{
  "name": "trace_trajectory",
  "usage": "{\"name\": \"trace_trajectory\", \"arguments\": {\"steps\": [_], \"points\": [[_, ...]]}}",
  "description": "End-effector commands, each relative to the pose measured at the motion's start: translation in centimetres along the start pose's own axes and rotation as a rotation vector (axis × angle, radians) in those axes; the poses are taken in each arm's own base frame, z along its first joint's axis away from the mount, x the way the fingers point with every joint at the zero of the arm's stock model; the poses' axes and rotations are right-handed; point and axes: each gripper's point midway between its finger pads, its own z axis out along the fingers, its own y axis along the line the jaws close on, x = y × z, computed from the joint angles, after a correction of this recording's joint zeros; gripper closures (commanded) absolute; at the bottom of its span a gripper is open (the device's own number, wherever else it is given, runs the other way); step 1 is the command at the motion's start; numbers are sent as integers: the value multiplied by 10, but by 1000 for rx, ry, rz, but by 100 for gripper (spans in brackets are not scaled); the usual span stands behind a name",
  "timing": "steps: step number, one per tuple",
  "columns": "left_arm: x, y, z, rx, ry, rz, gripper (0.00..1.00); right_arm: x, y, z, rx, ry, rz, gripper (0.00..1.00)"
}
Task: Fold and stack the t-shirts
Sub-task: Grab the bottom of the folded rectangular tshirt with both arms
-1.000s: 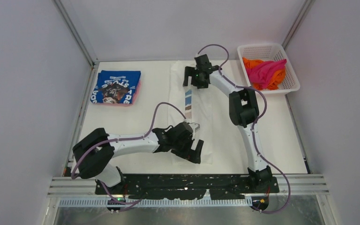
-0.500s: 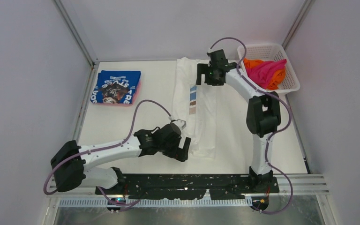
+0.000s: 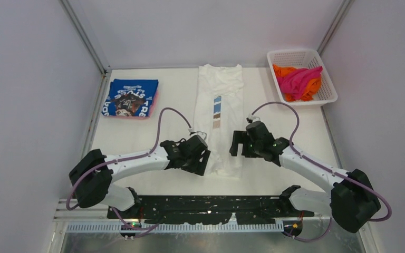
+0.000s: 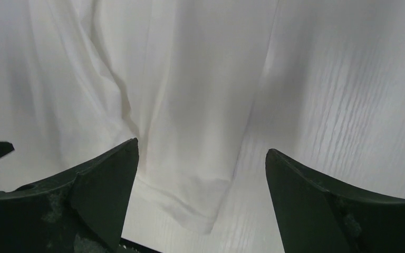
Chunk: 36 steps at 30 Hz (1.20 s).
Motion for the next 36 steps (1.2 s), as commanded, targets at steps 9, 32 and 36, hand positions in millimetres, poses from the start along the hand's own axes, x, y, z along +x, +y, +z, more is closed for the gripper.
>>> {"name": "trace_trajectory", "arguments": {"steps": [9,32,36], "points": [[-17,-28,11,50,1,27,43,81,-4,-32,-80,84,149,21],[-5,-35,36,3,64,91,77,139,6,-29,-162,283,153,51],[-1,-35,39,5,79,97,91,142,7,-27,-164,287,157,53]]}}
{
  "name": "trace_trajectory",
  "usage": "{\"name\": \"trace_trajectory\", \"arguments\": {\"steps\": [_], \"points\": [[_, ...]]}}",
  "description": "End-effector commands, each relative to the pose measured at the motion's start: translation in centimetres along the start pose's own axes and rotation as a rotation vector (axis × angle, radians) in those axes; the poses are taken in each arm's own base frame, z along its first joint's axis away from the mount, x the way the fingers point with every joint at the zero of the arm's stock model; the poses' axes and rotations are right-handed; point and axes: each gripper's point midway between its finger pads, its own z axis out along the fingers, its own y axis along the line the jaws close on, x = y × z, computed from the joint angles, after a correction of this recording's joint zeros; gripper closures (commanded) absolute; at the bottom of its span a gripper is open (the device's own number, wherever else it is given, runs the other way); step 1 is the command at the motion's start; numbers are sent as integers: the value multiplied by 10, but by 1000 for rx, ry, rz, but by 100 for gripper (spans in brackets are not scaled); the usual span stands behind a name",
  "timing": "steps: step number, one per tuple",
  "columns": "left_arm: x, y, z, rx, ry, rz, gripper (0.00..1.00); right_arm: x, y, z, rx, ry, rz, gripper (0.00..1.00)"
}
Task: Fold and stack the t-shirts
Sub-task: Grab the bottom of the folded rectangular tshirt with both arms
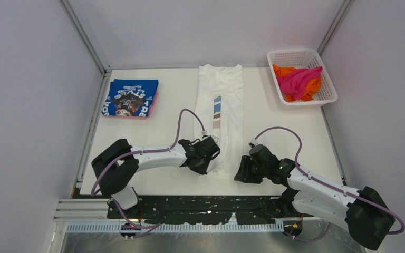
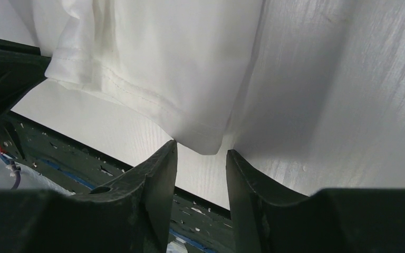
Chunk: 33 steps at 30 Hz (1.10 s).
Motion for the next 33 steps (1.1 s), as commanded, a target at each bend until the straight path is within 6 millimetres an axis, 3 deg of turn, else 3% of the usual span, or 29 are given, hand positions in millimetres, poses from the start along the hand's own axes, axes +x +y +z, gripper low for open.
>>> {"name": "trace_trajectory", "arguments": {"steps": [1,8,18,27,33], "points": [[-7,-4,1,2,-17,13,99,-1,6,4,-30,-9,13,55],[-5,-4,-9,35,-44,-10,100,-7,-1,9,17,-42,30,60],[-2,-8,-34,133,-116,-80,100,-11,-9,-3,45,-93,65,54],[1,-10,-33,173,-145,-133,100,-16,39,3,-199,-82,42,49],[3,-11,-30,195,-153,-172,100,-11,36,2,-198,-68,39,39]]}}
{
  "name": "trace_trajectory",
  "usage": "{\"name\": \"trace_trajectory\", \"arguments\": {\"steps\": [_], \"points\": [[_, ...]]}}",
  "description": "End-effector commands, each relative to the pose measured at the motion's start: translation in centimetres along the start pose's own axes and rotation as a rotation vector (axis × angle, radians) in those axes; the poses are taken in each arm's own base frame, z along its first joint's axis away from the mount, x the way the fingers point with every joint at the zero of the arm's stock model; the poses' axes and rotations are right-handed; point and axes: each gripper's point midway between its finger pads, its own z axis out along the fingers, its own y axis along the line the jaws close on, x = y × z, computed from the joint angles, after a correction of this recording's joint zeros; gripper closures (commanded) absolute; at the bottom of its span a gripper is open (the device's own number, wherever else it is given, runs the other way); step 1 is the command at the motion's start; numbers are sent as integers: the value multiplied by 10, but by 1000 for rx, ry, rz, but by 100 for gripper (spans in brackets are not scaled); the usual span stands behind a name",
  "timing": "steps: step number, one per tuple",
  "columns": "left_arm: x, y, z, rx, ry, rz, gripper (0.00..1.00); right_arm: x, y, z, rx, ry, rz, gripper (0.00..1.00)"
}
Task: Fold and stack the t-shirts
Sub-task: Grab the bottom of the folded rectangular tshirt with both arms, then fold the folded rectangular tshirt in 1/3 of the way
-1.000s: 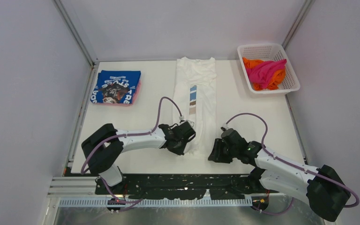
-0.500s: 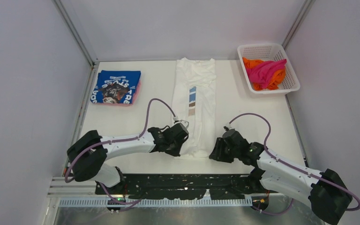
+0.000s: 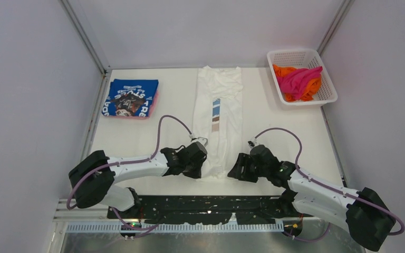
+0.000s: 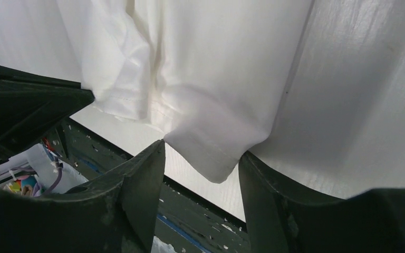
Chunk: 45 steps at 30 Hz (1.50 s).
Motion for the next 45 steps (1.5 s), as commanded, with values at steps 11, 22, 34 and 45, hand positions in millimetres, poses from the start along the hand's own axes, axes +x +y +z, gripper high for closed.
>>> {"name": "trace_trajectory", "arguments": {"steps": [11,22,34,45], "points": [[-6,-9,-7,129,-106,-110,100,-9,-6,-2,10,-93,86,32],[18,22,-22,68,-100,-88,100,7,-36,0,139,-25,64,95],[73,54,-29,-13,74,-99,100,20,-26,-8,50,26,-15,95],[79,27,-50,119,67,-117,100,49,30,-25,-172,127,-182,95]]}}
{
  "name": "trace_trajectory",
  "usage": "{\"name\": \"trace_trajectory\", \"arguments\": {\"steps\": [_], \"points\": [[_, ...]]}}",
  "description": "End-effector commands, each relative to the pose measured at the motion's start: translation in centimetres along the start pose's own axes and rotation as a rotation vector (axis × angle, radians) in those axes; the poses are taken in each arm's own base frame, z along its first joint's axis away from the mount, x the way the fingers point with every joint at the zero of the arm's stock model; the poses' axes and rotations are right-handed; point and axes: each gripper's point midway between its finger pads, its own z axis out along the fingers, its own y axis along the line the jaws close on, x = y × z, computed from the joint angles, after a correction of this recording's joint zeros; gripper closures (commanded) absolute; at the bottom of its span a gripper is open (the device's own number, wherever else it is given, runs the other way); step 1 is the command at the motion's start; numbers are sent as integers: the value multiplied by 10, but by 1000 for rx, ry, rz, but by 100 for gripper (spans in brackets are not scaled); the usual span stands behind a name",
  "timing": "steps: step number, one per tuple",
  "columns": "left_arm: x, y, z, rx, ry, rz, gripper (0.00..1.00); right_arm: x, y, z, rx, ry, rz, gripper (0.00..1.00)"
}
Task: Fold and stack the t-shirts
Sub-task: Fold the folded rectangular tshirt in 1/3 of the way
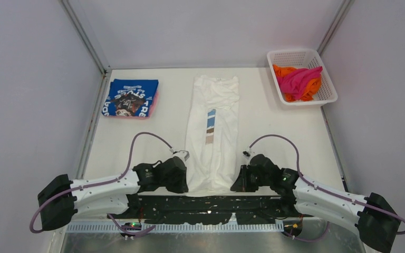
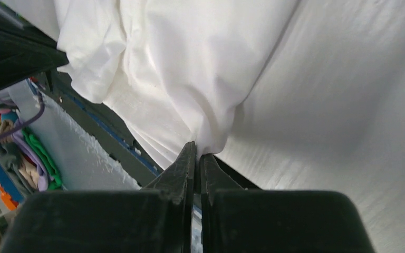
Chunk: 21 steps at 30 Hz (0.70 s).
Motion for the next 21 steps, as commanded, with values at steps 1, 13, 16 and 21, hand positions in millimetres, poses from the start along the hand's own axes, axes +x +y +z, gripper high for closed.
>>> {"name": "trace_trajectory", "arguments": {"steps": [1,13,16,21], "points": [[16,-2,-19,22,39,-16,100,-2,33,-14,-70,-15,-97,95],[-84,-33,-53,83,-230,65,100,-85,53,-43,36,-350,-84,95],[-130,-28,-55,24,-293,64,100,-112,52,-47,56,-387,-62,95],[-192,-22,-56,-51,-339,116,100,-172,58,-49,63,-449,-72,95]]}}
